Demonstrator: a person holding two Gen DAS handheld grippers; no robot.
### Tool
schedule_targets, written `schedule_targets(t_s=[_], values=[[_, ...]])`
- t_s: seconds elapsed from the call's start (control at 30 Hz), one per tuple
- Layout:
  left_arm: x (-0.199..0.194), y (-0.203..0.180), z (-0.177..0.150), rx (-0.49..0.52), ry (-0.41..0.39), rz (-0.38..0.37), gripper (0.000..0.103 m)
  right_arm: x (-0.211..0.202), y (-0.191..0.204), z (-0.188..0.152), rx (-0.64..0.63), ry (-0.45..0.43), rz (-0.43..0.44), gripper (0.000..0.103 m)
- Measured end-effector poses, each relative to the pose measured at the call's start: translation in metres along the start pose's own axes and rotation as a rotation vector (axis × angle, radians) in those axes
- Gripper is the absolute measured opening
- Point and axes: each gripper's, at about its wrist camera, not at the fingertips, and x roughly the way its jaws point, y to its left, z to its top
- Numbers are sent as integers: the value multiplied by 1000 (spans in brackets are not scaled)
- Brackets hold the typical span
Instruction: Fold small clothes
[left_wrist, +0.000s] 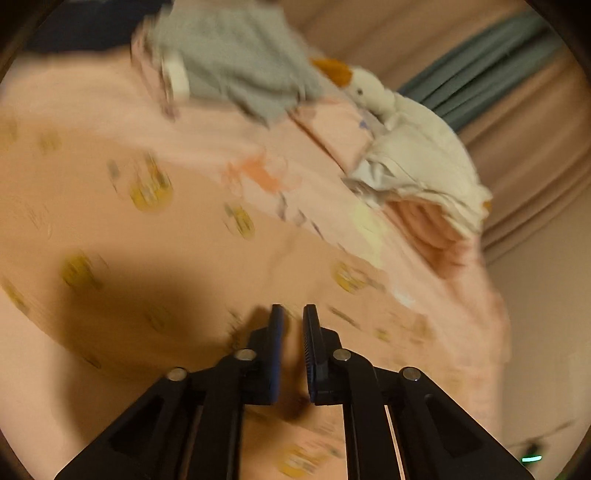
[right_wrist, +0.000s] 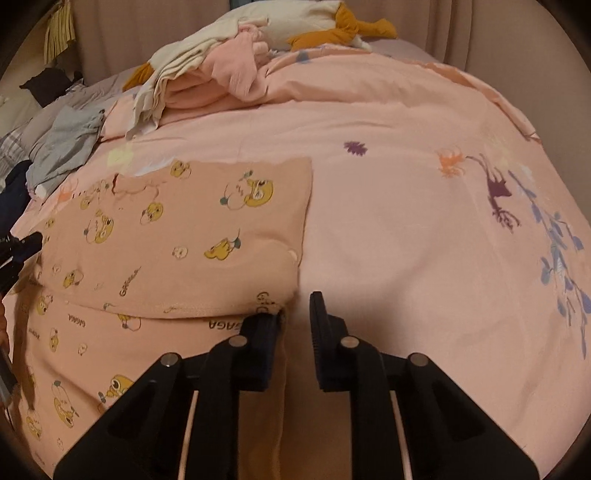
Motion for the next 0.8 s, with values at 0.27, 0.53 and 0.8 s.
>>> schedule_targets(t_s=[0.27, 0.53, 0.8], values=[[-1, 7, -25, -166, 217, -113, 34, 2, 2, -8, -26, 49, -21, 23], [-7, -4, -42, -149, 261, -108, 39, 4, 0, -9, -24, 60, -30, 31], [19, -18, -43, -102, 109, -93, 41, 5, 1, -10, -32, 52, -45, 34]])
